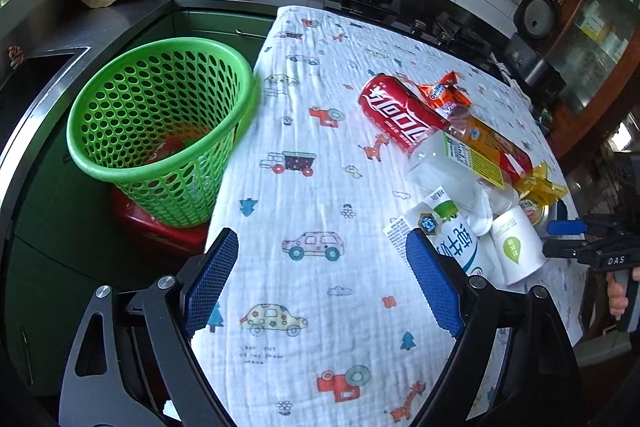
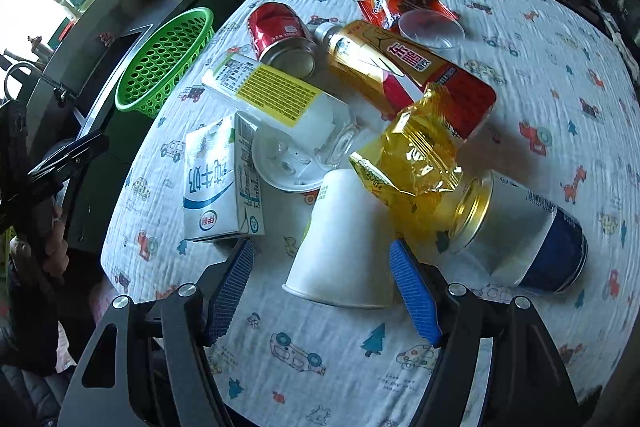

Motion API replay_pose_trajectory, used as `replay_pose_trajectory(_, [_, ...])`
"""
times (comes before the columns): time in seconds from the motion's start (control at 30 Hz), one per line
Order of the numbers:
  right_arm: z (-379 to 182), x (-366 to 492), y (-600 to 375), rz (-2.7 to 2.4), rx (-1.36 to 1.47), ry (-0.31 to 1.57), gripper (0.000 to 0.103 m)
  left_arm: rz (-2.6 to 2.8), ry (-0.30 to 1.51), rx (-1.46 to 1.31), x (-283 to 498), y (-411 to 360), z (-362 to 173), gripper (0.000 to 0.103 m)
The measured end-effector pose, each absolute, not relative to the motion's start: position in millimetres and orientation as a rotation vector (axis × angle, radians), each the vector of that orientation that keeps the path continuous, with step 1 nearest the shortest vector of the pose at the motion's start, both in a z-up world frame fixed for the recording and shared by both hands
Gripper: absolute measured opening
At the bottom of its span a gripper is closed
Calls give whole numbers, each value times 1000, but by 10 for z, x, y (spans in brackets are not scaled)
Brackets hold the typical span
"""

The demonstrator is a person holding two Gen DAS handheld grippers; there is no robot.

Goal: Collect trash
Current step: 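Move both tools back over the table toward the remaining trash, then grasp the white milk carton with the left tool while the right tool grasps the white paper cup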

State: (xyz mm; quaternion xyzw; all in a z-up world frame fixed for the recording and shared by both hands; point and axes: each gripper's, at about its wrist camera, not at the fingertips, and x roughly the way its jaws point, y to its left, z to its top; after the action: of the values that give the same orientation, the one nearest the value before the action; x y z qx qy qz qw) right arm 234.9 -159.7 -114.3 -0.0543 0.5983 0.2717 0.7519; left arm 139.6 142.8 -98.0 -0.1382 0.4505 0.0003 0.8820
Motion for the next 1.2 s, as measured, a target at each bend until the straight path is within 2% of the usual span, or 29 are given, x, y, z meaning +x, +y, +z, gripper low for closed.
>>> replay_pose_trajectory(0.17, [-1332,2425,-1626,564,-75,1340,73,-35,960,-284,1470,1243,-974,85])
replay_pose_trajectory(0.43, [-1576,2566,-1696,560,4,1379,73,-64,1010,-290,1604,987,-1021,88])
replay_pose_trajectory(0.5, [-1602,2558,-1711,568,23,1387,64,-65,1027,-303,1642,927,-1057,88])
replay_pose_trajectory(1.2, [-1236,1862,-2195,575,134,1281,62,52,1241,-401,2208,254,-1589,90])
